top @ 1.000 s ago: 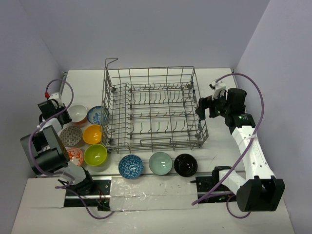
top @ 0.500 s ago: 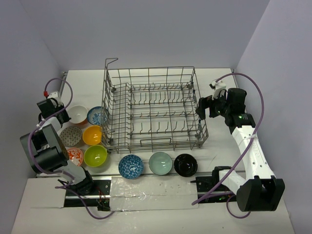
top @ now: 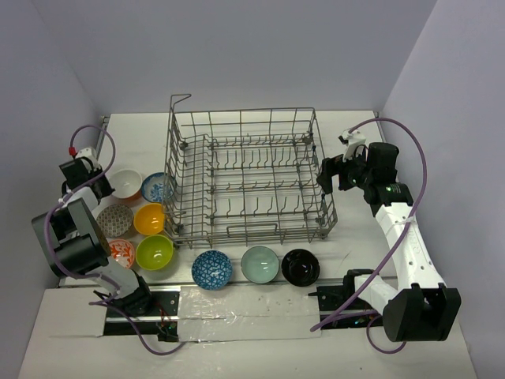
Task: Load the bowls into the dish rack
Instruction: Pick up the bowl from the corner of the board.
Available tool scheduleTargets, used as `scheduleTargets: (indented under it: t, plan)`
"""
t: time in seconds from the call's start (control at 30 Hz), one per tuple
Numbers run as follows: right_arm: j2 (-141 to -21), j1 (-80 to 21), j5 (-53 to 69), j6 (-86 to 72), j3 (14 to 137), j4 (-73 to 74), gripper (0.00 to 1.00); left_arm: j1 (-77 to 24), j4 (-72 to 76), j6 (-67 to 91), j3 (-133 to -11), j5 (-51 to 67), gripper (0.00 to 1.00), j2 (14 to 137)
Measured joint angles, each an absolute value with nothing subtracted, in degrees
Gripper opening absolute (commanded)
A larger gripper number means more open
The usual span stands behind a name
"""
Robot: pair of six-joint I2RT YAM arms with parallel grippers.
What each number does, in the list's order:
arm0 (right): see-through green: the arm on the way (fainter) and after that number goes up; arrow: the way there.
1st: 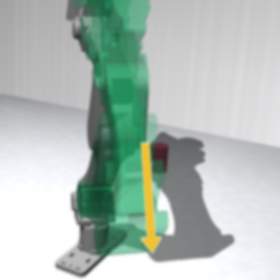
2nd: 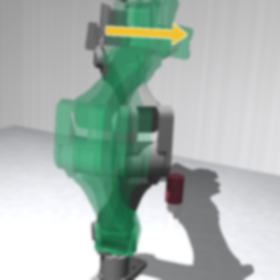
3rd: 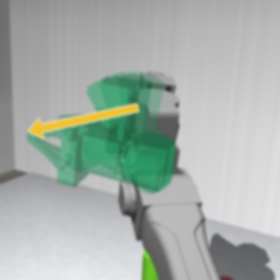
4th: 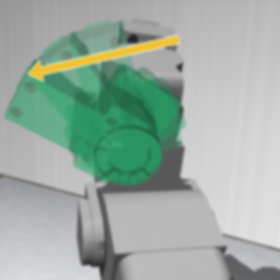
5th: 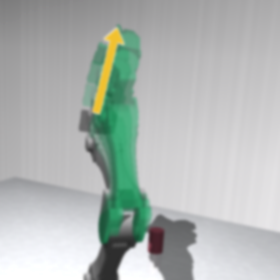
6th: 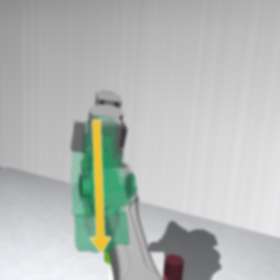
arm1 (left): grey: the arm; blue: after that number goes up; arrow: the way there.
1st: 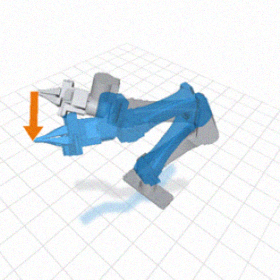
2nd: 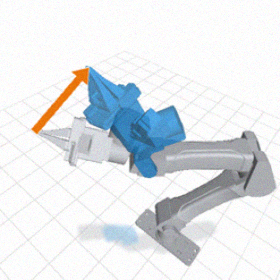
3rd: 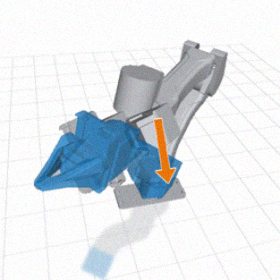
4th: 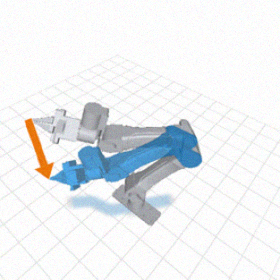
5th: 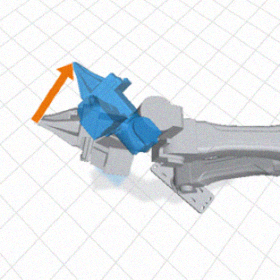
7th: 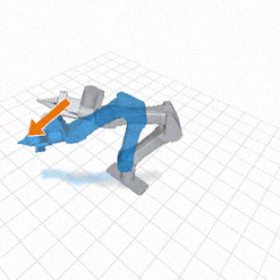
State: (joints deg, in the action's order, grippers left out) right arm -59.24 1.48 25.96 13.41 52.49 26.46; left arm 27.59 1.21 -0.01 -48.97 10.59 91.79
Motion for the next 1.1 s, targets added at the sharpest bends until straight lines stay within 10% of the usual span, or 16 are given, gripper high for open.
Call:
scheduleTargets:
  t: [1.1]
  plan:
    - [-59.5,1.5,25.5,14.1,52.5,26.7,0.98,25.3,0.8,10.4,-52.1,4.5,0.0,94.2]
